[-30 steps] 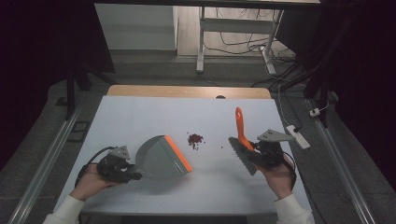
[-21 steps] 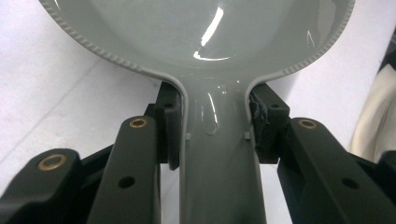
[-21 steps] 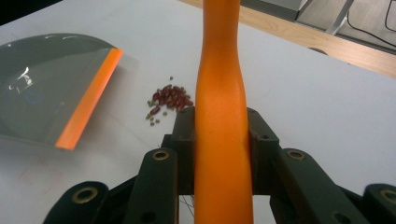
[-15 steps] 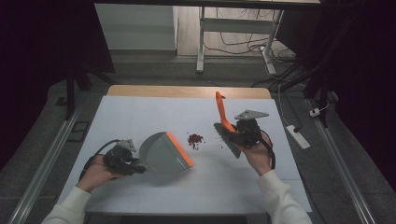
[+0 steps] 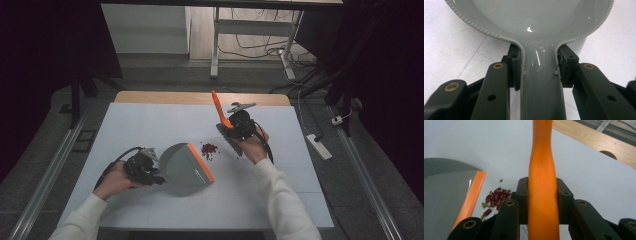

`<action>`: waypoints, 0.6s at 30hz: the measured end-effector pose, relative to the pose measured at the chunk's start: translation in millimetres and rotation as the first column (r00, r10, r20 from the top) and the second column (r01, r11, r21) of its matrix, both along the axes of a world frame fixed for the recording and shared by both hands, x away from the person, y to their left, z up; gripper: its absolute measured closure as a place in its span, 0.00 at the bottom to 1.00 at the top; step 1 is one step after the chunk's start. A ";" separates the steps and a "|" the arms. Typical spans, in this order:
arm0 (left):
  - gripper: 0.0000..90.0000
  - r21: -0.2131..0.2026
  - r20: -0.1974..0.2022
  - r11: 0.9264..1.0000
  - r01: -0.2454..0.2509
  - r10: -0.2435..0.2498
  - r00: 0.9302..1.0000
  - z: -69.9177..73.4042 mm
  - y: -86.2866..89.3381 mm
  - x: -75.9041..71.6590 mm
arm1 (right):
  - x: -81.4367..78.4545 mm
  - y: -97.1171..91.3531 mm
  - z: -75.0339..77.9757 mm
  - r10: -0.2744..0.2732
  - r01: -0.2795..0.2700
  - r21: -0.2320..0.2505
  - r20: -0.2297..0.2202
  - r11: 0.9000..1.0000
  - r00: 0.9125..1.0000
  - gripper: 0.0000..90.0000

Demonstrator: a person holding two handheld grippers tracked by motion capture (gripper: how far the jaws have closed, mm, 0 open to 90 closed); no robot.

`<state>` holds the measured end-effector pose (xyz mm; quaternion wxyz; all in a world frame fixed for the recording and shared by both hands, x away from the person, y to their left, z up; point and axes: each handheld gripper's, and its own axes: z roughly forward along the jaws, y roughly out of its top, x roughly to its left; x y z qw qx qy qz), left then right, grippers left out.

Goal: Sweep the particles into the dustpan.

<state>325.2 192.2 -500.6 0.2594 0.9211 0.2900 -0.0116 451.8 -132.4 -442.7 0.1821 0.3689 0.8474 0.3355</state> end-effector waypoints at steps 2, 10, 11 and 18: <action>0.68 -0.004 -0.006 1.000 0.002 -0.002 1.000 0.0 0.2 2.2 | 4.1 5.5 -2.8 0.006 -0.006 -0.018 -0.003 1.000 1.000 0.77; 0.68 -0.003 -0.010 1.000 0.002 -0.002 1.000 0.5 -2.1 4.9 | 19.4 22.3 -13.7 0.019 -0.020 -0.049 -0.019 0.999 1.000 0.77; 0.68 0.000 -0.005 1.000 0.001 -0.001 1.000 0.7 -2.0 4.6 | 21.3 24.6 -16.0 0.034 -0.035 -0.022 -0.042 0.999 0.999 0.77; 0.68 0.002 -0.008 1.000 0.005 -0.005 1.000 0.6 -2.7 4.6 | 21.8 28.7 -21.7 0.036 -0.037 -0.038 -0.044 0.999 0.998 0.77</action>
